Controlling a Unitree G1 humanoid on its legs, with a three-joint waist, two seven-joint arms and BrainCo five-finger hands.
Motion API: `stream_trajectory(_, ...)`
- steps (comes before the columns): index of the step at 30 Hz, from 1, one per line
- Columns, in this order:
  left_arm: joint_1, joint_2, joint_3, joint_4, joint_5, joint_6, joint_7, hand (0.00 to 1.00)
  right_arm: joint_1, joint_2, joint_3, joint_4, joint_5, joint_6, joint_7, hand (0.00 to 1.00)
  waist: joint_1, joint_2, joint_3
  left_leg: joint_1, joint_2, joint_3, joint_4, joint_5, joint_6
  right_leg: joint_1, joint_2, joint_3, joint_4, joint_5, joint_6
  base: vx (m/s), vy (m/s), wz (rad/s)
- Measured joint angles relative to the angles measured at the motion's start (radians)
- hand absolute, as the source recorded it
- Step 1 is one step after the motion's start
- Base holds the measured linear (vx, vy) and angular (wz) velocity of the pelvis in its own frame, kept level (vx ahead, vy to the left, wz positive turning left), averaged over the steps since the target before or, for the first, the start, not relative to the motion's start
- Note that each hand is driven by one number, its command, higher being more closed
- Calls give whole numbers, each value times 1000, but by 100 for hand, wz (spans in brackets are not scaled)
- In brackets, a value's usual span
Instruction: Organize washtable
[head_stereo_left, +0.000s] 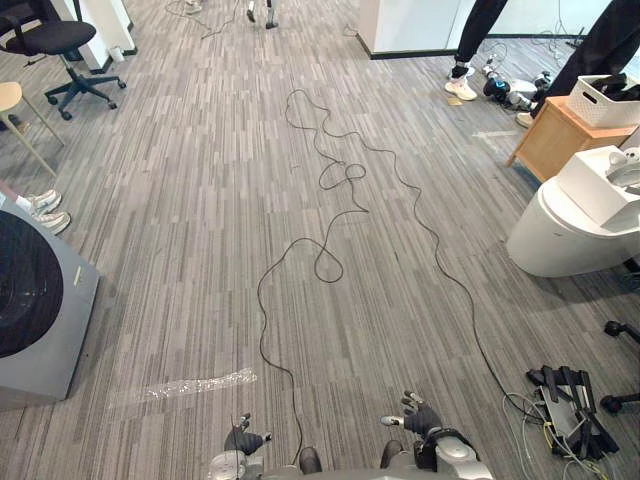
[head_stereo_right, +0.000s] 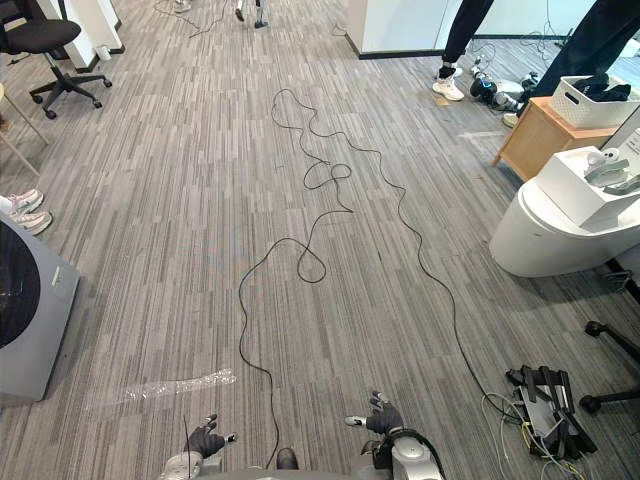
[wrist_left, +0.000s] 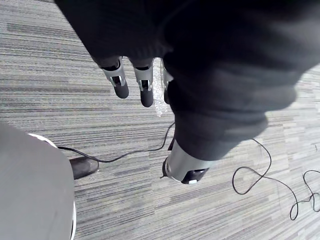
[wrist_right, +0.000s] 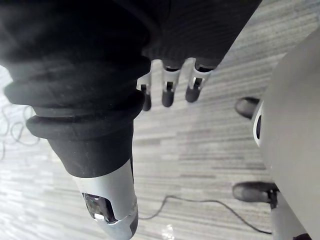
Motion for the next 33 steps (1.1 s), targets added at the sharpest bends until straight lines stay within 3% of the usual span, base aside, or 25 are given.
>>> stream_trajectory(10,1,0,1,0,-1,0,-1,0,4,-1,-1,11,5,0,0,0,3,-3,-4,6,15,0,0,2,-3,33,17,5,-38,7,6,-28,-9,0)
stream_trajectory(14,1,0,1,-1,-2,0,-14,0,5,-3,-11,31,61,-1,-1,0,7,-8,-5,9,30,-1,0,2,-14,53,43,26,-76,12,2,-43,-48,1)
stream_trajectory(19,-7,1,1,-2,-5,4,-18,0,15,0,-45,32,106,-1,-2,0,26,-17,-9,-17,58,-2,38,-30,-47,13,68,70,-28,-42,-7,27,-56,-8)
stream_trajectory(22,-14,1,3,-10,-13,9,-19,0,35,-7,-42,6,110,-2,-2,0,31,-14,-7,-113,106,-2,266,-148,-66,-16,86,116,44,-106,-19,128,-98,1)
stream_trajectory(23,-10,0,5,-22,-20,9,-19,0,39,-7,-36,-3,109,-3,-2,0,35,-9,-7,-146,134,0,390,-190,-87,-13,92,127,65,-130,-25,134,-38,-7)
stream_trajectory(25,-8,-4,37,-49,-23,9,-19,0,47,-6,-35,-17,104,-4,-2,0,37,-9,5,-237,183,1,636,-196,-103,9,102,139,84,-153,-43,186,-79,-13)
stream_trajectory(27,-8,-20,72,-72,-30,9,-18,0,61,-11,-26,-44,87,-4,-2,0,55,2,20,-316,239,-2,858,-161,-143,50,118,154,84,-179,-56,223,-57,-27)
stream_trajectory(28,-8,-21,77,-78,-43,7,-17,0,58,-16,-28,-48,78,-3,-3,0,58,4,29,-348,247,-11,929,-185,-144,78,118,166,78,-194,-61,211,11,-24)
stream_trajectory(30,-9,-24,75,-83,-54,-1,-18,0,47,-20,-28,-36,69,-1,-4,0,60,11,35,-418,220,-1,848,-235,-110,106,96,193,52,-210,-51,227,57,-33)
stream_trajectory(31,-9,-24,75,-84,-55,-3,-18,0,47,-20,-28,-34,69,0,-4,0,61,11,35,-428,215,0,828,-235,-110,106,91,197,49,-212,-48,306,146,-46)
stream_trajectory(33,-10,-27,71,-100,-71,-11,-18,0,47,-22,-28,-31,65,1,-4,0,75,11,38,-484,163,-2,604,-203,-128,116,55,227,33,-234,-12,321,200,-48)
